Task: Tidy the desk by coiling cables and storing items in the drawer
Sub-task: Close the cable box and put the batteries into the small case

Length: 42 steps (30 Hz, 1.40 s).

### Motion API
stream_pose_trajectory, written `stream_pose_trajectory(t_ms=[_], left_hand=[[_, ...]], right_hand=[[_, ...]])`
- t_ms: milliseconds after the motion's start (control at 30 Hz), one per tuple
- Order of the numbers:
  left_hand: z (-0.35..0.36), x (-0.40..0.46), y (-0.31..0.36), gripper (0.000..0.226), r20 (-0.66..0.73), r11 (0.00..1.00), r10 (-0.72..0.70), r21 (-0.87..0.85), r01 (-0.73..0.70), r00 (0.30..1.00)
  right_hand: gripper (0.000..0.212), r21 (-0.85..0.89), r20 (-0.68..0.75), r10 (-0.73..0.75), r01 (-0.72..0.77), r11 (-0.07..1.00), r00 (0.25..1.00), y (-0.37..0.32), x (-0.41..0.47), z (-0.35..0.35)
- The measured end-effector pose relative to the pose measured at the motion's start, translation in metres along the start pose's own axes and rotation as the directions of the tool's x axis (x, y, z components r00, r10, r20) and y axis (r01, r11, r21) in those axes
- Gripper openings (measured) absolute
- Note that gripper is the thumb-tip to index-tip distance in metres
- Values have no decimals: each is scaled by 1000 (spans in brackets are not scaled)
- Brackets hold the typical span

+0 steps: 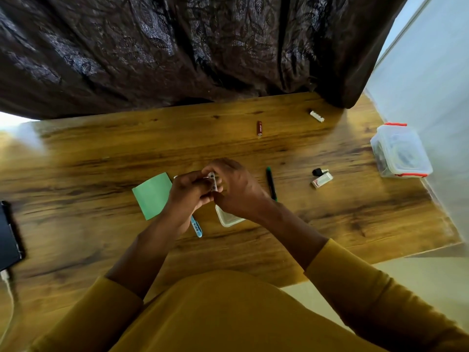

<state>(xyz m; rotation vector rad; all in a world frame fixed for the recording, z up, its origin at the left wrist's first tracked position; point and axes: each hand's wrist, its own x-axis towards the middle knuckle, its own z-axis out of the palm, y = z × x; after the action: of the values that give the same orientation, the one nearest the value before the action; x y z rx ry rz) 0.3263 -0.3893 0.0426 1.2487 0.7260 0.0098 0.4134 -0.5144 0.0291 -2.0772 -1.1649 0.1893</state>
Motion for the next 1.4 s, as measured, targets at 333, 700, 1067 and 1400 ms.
stream_pose_trajectory(t_ms=[333, 700, 1067, 1400], left_hand=[[-30, -13, -15, 24, -163, 988, -72, -144, 48, 984], [-42, -26, -18, 19, -256, 966, -117, -255, 49, 960], [-38, -28, -25, 18, -302, 949, -136, -314, 36, 943], [-41, -26, -22, 24, -229, 856, -252, -507, 106, 940]], right_hand=[[32, 83, -35, 53, -50, 995, 998, 2, 16, 16], [30, -430, 245, 341, -213, 877, 908, 14, 63, 52], [10, 68, 43, 355, -357, 932, 934, -17, 39, 28], [32, -87, 93, 230, -222, 971, 969, -63, 8, 59]])
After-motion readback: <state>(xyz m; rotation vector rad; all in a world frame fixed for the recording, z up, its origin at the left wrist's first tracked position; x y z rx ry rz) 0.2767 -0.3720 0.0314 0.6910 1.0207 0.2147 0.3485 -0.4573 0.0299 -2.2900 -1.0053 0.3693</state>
